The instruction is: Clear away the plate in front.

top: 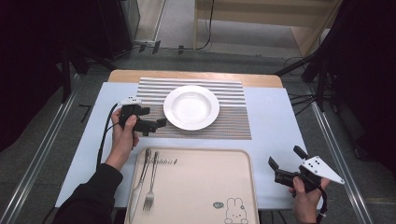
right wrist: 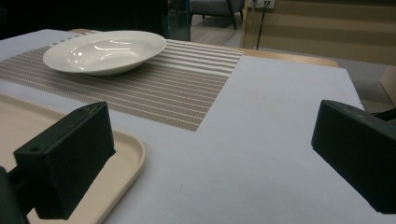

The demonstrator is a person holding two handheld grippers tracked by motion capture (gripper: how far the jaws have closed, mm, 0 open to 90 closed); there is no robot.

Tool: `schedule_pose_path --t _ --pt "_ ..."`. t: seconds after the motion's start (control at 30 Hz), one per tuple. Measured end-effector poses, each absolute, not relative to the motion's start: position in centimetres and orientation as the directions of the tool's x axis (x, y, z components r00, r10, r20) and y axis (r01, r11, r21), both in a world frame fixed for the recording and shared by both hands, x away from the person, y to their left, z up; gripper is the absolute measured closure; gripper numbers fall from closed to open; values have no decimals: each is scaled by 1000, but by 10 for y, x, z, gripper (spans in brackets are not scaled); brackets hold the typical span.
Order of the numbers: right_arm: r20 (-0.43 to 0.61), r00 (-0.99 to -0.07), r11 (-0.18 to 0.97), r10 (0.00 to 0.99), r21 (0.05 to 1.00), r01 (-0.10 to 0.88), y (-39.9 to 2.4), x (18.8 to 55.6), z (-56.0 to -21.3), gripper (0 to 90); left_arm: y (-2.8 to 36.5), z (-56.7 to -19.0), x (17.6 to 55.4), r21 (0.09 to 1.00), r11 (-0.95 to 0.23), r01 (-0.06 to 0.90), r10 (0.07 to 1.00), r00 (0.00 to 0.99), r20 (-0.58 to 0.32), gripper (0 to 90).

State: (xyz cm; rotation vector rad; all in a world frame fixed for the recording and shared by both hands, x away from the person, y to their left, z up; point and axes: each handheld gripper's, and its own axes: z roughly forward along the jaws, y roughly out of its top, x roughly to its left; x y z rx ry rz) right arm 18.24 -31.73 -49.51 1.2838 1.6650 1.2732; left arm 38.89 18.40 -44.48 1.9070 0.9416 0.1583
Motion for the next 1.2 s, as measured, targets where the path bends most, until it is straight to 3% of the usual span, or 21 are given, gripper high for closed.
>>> schedule_pose_path --t 0.9,1.0,1.2 --pt "57 -291 35 955 953 302 -318 183 -496 0 163 -459 435 763 -261 592 699 661 -273 0" --pt "62 -290 32 955 951 307 -318 183 -496 0 160 -460 440 754 -260 603 710 649 -275 65" --pt "61 -292 32 954 952 305 -318 184 -496 0 154 -465 450 741 -280 610 713 650 -265 64"
